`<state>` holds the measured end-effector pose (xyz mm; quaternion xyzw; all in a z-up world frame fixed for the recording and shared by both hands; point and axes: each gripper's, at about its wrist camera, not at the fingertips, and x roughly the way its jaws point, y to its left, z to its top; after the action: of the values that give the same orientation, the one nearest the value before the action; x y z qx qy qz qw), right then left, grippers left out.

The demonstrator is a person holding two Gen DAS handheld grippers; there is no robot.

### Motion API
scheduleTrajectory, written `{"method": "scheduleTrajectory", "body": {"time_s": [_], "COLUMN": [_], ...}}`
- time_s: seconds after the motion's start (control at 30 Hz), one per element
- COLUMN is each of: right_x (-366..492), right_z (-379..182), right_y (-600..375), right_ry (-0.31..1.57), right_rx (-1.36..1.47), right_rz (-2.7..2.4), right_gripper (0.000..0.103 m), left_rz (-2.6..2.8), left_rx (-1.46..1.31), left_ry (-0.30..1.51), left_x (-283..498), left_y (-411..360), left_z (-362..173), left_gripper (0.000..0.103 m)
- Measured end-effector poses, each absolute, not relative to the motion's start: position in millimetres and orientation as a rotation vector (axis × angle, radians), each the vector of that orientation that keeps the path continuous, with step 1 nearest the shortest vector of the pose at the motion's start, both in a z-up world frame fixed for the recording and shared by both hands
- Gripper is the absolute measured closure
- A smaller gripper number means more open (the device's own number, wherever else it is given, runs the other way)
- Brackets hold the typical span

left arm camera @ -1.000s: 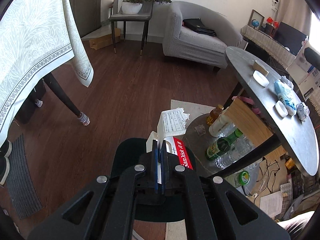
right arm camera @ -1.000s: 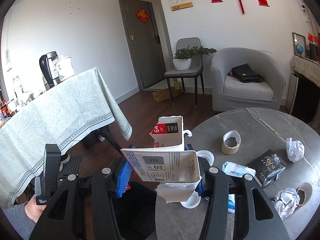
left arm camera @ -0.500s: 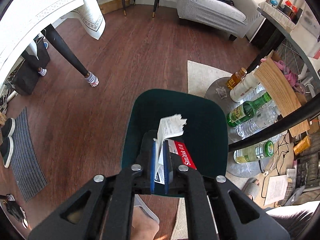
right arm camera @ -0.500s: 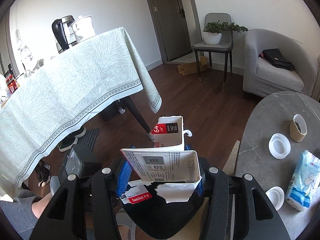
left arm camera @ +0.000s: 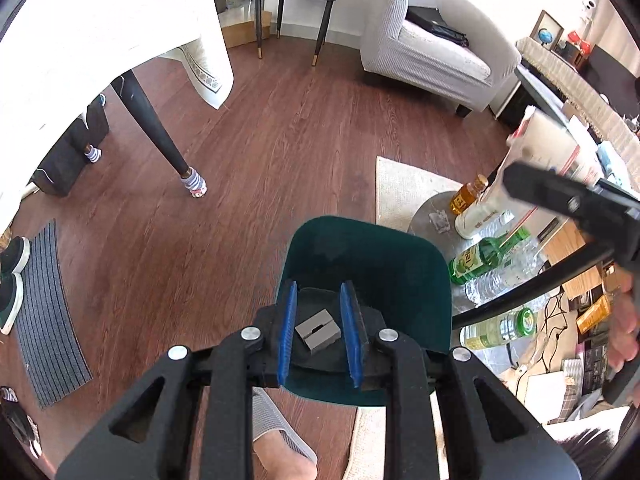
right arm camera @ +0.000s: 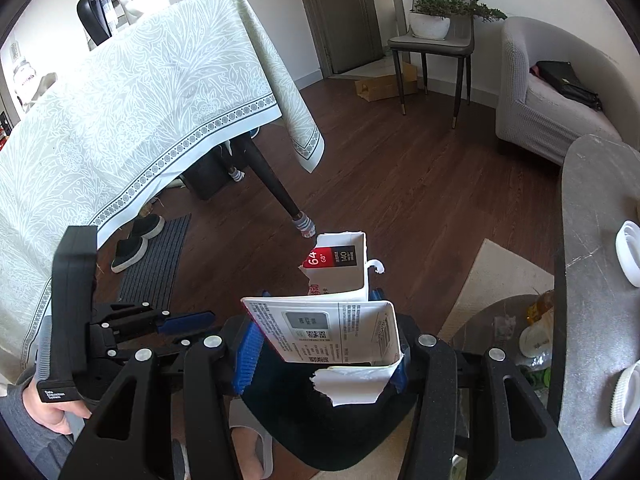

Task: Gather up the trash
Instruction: 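Return the left tool to the table and close on a white bottle cap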

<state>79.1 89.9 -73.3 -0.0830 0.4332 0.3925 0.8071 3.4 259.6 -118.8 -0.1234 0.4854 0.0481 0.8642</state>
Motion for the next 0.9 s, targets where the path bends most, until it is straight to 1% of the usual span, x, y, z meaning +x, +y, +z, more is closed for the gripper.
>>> {"method": "scheduleTrajectory", "body": {"time_s": [0.1, 0.17, 0.2, 0.27, 0.47, 0.57, 0.6, 0.77, 0.9], "right_x": [78, 77, 76, 72, 64, 59, 57, 54, 48], "right_z": [-87, -98, -105, -117, -151, -158, -159, -159, -145], "right_y": [98, 102, 105, 107, 115, 116, 116, 109, 103], "right_ry": [0.958, 0.986, 1.001, 1.033, 1.12, 1.135, 1.133, 1.137, 1.111], "right_rx": [-0.2, -0.214, -0.225, -0.248, -0.329, -0.364, -0.374, -0.386, -0.377], "right_rz": [0.838, 0.839, 0.839, 0.835, 0.824, 0.82, 0.816, 0.818, 0.859], "right_gripper": [0.051, 0.051, 0.051, 0.051, 0.05, 0.036, 0.034, 0.033, 0.033], "left_rz": [0.1, 0.094, 0.093, 0.09, 0.068, 0.07, 0.071, 0.071, 0.066], "left_rx": [-0.272, -0.284, -0.286, -0.279, -0.281, -0.28, -0.281, -0.305, -0.309], "left_ry": [0.95, 0.91, 0.891, 0.85, 0.762, 0.737, 0.731, 0.694, 0.658], "left_x": [1, -1, -1, -4, -2, 0, 0, 4, 5], "left_y": [263, 264, 263, 261, 254, 253, 253, 255, 252], "left_z": [-98, -85, -79, -67, -39, -31, -28, -17, -6], "left_gripper": [0.081, 0.087, 0.088, 0.095, 0.095, 0.095, 0.095, 0.095, 0.095]}}
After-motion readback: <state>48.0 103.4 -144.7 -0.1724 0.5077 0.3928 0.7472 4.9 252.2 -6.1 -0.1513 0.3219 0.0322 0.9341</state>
